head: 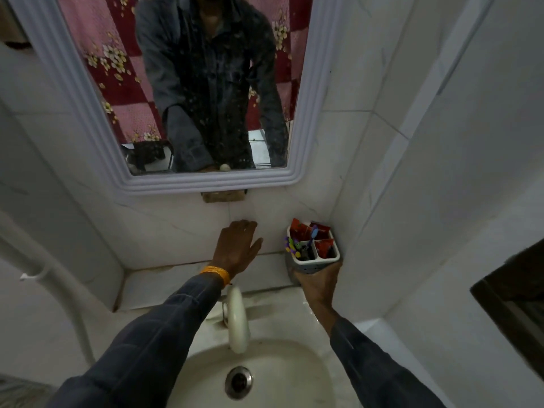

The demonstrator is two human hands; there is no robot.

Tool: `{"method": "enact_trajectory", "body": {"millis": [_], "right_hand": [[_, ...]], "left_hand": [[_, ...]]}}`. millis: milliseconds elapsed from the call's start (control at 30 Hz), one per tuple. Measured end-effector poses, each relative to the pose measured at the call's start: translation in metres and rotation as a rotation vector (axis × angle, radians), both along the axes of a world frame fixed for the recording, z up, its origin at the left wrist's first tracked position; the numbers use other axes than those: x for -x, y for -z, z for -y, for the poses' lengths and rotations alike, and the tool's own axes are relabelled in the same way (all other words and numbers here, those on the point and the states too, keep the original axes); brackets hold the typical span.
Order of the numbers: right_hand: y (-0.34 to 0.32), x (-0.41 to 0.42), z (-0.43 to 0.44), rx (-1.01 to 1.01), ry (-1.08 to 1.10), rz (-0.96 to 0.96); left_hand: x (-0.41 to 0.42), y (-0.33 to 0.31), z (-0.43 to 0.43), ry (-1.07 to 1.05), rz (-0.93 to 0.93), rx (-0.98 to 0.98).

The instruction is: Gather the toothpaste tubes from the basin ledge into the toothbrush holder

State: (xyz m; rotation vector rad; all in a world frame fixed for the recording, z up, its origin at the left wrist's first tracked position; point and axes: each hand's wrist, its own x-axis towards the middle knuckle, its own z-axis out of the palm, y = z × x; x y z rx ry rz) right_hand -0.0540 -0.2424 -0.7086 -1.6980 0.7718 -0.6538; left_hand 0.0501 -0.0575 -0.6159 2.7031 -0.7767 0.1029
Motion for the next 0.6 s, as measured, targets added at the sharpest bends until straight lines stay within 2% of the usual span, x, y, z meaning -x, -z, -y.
{"method": "enact_trajectory", "body": {"millis": [167,300,367,433,600], "right_hand": [[-0.003,0.001,0.003,-0.014,-0.043,-0.059],[-0.013,0.01,-0.007,0.061,0.02,-0.167],[-0.028,0.02,-0.026,0.163,0.078,-0.25],[-0.043,0.03,-0.042,0.349,0.097,-0.27],[-0.094,0.026,-0.059,0.709,-0.003,-0.024]], "left_hand": [[0.007,-0.005,-0.005,-0.023,0.001,-0.018],[0.015,-0.016,-0.016,-0.051,0.027,-0.019],[0.021,-0.022,-0.022,-0.063,0.063,-0.021],[0.027,-0.03,-0.03,-0.087,0.112,-0.023],[0.044,-0.062,-0.055,-0.141,0.294,0.054]]}}
